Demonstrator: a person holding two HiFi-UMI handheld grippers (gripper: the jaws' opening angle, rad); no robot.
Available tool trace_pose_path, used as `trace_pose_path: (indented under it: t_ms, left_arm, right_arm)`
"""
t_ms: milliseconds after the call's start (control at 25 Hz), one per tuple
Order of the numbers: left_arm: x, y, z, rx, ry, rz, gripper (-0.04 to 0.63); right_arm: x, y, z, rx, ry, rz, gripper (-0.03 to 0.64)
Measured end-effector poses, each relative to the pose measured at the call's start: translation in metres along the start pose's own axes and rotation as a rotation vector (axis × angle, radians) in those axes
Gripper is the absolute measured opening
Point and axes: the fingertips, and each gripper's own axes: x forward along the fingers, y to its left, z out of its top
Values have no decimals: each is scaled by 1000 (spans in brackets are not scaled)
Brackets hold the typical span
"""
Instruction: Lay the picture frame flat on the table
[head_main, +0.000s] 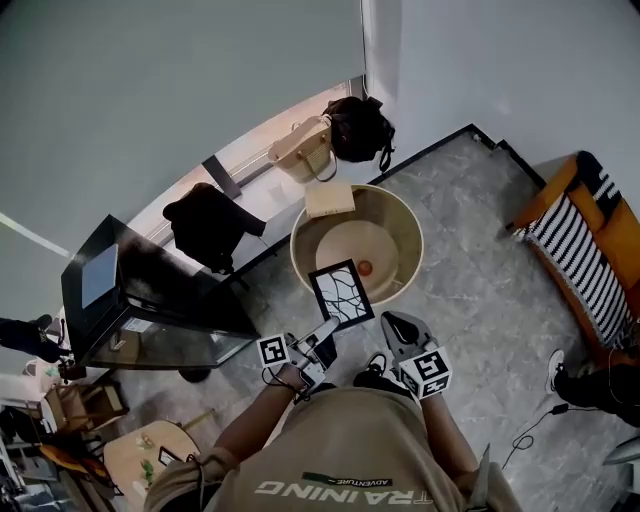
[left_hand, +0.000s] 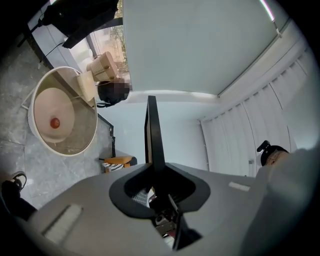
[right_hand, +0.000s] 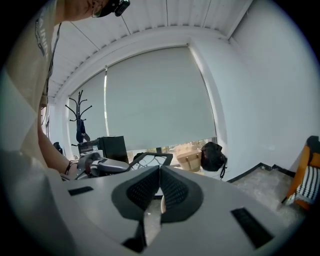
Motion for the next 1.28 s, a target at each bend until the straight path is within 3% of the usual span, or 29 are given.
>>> trace_pose_path:
  t_ms: [280,600,1120,1280]
  left_arm:
    - [50,12,24,23,-29,15,72]
    - [77,33,63,8,-18,55,72]
    - [139,102,180,-101,69,77,72]
    - [157,127,203,-123,113,106,72]
  right_arm:
    - [23,-55,9,-34,5,50,7]
    - [59,-69,3,14,37,84,8]
    - [175,-141,31,21,83,-24,7]
    - [201,-162,30,67,93,-55,8]
